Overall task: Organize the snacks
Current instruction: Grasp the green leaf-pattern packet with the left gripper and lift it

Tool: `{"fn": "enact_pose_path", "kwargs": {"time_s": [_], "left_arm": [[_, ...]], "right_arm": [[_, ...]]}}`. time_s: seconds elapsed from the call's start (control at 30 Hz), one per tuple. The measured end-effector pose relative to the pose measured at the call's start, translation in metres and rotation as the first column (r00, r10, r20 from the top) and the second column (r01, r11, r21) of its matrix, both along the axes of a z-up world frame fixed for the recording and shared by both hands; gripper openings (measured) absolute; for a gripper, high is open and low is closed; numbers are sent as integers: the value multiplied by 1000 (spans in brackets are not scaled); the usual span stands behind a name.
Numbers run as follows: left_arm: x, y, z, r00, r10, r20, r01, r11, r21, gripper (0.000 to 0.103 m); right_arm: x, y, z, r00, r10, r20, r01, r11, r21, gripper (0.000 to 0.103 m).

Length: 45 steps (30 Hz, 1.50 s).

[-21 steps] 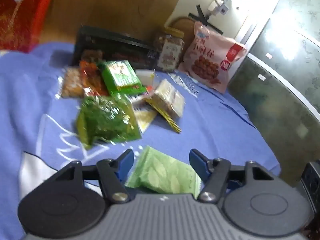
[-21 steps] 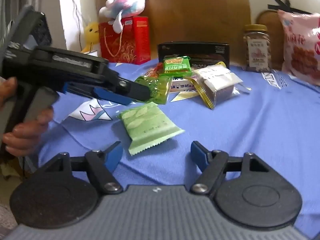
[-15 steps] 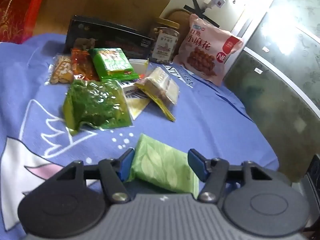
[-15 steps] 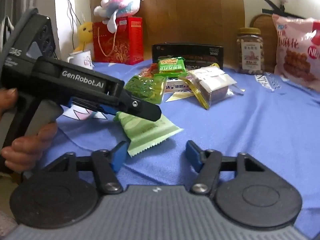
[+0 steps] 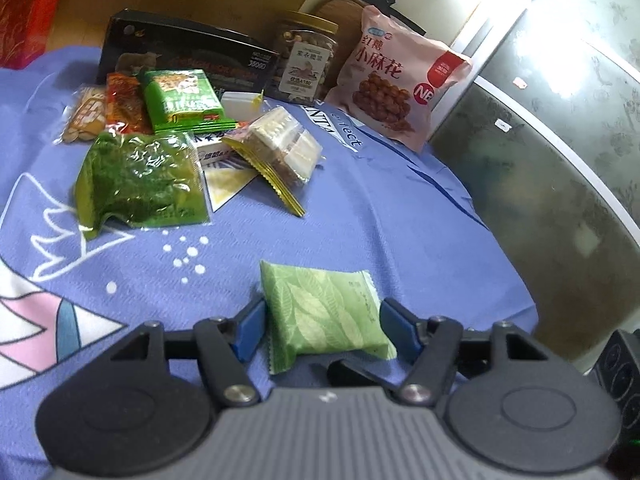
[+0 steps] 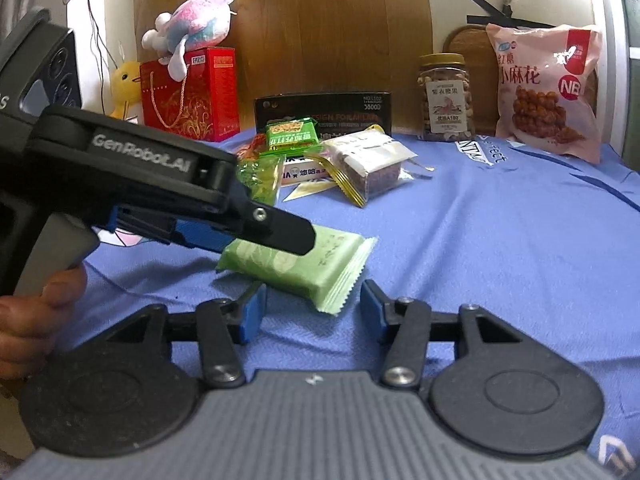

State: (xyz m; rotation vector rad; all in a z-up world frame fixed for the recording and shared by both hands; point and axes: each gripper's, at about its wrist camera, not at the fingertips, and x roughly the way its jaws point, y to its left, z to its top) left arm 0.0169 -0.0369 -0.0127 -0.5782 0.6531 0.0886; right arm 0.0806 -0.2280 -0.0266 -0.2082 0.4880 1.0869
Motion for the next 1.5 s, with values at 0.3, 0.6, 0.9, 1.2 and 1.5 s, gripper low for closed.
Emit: {"fn": "enact_pose_path", "kwargs": {"time_s": [0.3,0.6,0.9,1.2,1.5], "left_arm": [[2,0,1,1000,2,-12,-2,1000,-2,64],[7,-1,-3,1000,-2,-12,2,1000,5,64],[6,-2,-2,1000,-10,-6,10,1000,11,65],[5,-9,-2,1000,-14,-5,15,998,54,62],[2,-6,-2,1000,-14,0,14,999,40,60]], "right_arm": [[-4,-10,-6,1000,-14,14,13,999,49,55],[-4,-11,-9,998,-31,53,28,999,46,72],[-9,-7,-8,997,-2,74,0,1000,30,54],[-9,-5,-6,997,16,69,-18,999,26,30],[-9,-6,-7,998,17,67,-19,999,32,34]]}}
